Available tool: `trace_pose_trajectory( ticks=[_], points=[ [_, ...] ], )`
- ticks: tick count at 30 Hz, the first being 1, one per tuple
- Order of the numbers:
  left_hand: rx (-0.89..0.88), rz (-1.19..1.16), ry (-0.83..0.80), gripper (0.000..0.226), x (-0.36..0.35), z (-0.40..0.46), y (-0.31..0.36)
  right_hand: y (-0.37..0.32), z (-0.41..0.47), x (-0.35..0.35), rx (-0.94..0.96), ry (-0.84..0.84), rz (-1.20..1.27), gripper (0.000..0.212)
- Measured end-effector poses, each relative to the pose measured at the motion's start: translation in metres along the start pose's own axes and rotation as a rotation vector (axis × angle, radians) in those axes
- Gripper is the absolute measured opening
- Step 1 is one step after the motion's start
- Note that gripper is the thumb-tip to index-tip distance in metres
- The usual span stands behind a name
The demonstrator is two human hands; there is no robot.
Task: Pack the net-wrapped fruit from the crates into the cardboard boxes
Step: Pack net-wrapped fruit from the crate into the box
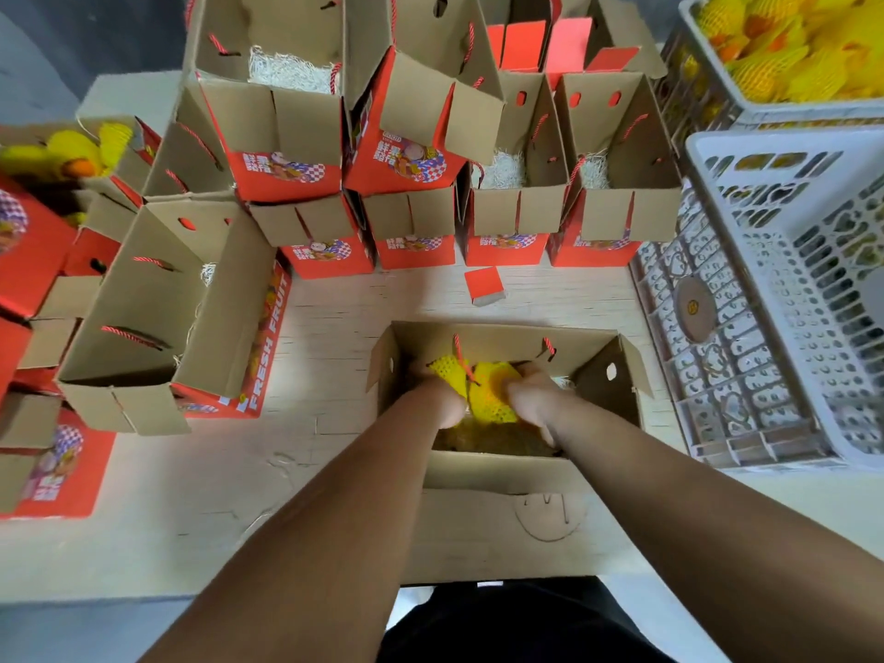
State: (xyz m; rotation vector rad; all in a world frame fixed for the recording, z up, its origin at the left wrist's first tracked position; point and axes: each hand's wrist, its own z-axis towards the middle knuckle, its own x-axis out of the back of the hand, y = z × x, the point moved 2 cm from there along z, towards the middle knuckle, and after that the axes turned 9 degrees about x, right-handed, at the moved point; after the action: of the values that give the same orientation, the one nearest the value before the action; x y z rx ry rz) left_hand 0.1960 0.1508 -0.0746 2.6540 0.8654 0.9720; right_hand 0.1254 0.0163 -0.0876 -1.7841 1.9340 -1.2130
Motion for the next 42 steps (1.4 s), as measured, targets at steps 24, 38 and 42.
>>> trace_pose_trajectory(
  ticks=[24, 38, 42],
  points=[
    [-0.767, -0.395, -0.257, 0.031, -0.065, -0.132, 0.077, -0.009, -0.100, 0.121, 0.748, 0.496, 0.007, 0.032],
    [-0.965, -0.265, -0.350, 0.029, -0.314, -0.236, 0.286, 0.110, -0.086, 0.445, 0.763, 0.840, 0.106, 0.025],
    [-0.814, -0.255, -0.385, 0.018, -0.372, -0.251, 0.317, 0.162, -0.066, 0.548, 0.720, 0.952, -0.130, 0.030]
  ],
)
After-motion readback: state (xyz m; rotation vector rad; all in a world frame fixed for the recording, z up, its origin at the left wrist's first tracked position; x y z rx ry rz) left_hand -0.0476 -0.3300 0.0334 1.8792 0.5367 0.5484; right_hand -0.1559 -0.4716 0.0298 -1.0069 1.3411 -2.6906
